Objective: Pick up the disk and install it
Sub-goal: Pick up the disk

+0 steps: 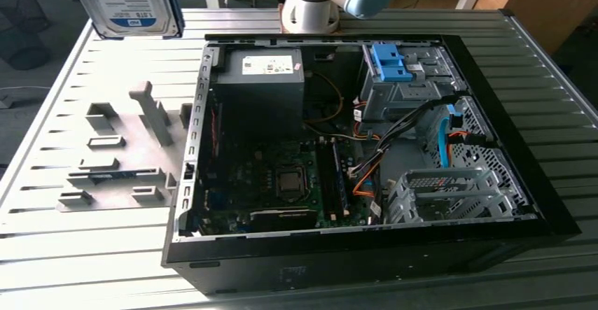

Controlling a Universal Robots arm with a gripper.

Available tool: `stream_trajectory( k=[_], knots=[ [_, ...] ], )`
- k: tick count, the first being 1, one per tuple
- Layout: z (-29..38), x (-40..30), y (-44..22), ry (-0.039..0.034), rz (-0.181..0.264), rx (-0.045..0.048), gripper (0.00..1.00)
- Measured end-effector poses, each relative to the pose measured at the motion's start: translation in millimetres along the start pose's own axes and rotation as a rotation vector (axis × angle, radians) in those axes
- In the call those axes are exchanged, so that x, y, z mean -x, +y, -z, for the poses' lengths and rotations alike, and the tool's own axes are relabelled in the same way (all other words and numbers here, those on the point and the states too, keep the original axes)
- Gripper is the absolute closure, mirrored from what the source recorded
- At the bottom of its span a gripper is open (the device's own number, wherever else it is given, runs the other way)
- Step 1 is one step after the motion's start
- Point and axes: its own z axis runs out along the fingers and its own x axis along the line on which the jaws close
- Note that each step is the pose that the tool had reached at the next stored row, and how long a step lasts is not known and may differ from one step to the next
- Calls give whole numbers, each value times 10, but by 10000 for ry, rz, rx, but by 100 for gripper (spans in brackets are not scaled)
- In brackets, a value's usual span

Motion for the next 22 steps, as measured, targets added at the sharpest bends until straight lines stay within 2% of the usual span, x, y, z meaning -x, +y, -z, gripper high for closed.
stream_trajectory(
  k=[22],
  knots=[
    [1, -1, -60, 0, 0, 0, 63]
  ],
)
